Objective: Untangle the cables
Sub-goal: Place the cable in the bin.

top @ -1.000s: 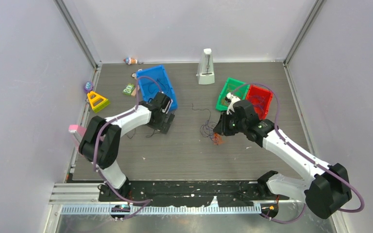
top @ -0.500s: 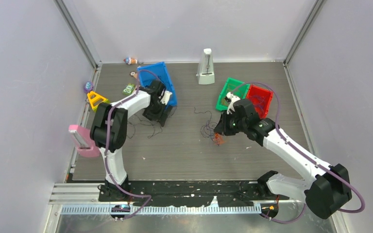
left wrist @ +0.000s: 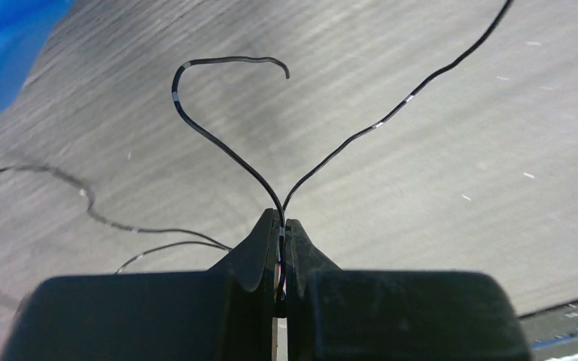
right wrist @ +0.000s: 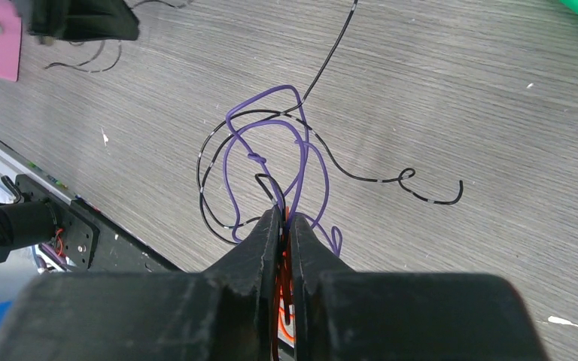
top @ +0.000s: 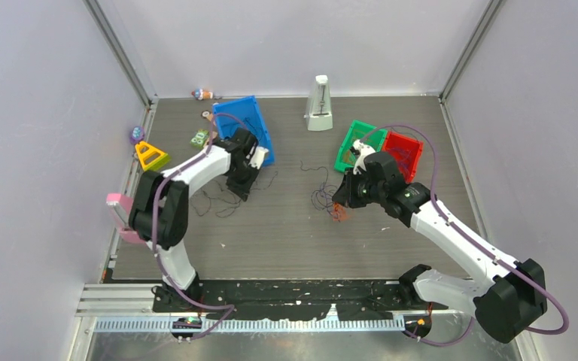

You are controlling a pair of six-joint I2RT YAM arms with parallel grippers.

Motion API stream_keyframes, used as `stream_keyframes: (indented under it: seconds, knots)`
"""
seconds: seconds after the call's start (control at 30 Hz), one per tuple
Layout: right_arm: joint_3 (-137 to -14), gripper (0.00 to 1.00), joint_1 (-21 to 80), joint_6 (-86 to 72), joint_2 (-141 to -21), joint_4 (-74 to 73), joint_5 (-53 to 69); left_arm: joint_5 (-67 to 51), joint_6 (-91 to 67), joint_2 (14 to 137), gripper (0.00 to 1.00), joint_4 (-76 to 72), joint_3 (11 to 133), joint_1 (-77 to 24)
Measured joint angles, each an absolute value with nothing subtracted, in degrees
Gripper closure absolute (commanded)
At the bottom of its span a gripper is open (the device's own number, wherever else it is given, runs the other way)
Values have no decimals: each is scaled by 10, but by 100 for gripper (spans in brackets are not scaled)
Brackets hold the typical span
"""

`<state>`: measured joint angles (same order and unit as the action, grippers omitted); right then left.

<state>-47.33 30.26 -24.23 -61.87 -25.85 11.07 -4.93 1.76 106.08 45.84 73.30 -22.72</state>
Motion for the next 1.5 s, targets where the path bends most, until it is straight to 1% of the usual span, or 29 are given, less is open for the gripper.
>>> stream_keyframes:
  seconds: [0.13,0.23,0.5,0.63,0.87,0.97,1.03,1.1,1.13,1.17,1.2,1.23,1.27,1.3,1.37,1.5]
  knots:
    - [-474,89,303,-241,-619,-258,108,-55,-11,972,100,467,731,-241]
    - [-474,89,303,-240,-619,-259,103,-72,-29,924,100,480,760,-242]
    - [-474,90,303,-238,-618,-259,89,-124,-69,858,100,460,854,-237]
    - [-474,90,303,-238,-615,-259,85,-144,-84,868,100,449,926,-219]
    - [-474,90,302,-236,-598,-262,77,-156,-88,969,100,466,1143,-192]
    - [-473,90,302,-236,-593,-264,74,-157,-88,994,100,481,1191,-185]
    - [-472,88,301,-236,-591,-266,71,-160,-90,1002,100,493,1217,-179]
    - [-472,78,300,-236,-590,-268,70,-164,-95,1009,100,504,1244,-173]
    - [-472,69,300,-235,-591,-269,70,-166,-99,1011,100,508,1260,-168]
    - [-472,58,300,-232,-592,-270,70,-168,-101,1012,100,510,1274,-164]
    - [-473,17,300,-227,-597,-272,70,-172,-103,1012,100,511,1285,-162]
    - [-473,6,299,-227,-602,-273,70,-175,-104,1011,100,511,1291,-160]
    - [-475,2,299,-224,-613,-280,68,-180,-105,1009,100,509,1293,-158]
    - [-478,4,299,-217,-628,-286,64,-183,-106,1005,100,509,1288,-157]
    - [-480,4,299,-206,-657,-292,58,-193,-108,994,100,508,1264,-157]
    - [-500,1,299,-194,-696,-301,59,-207,-115,978,100,505,1204,-157]
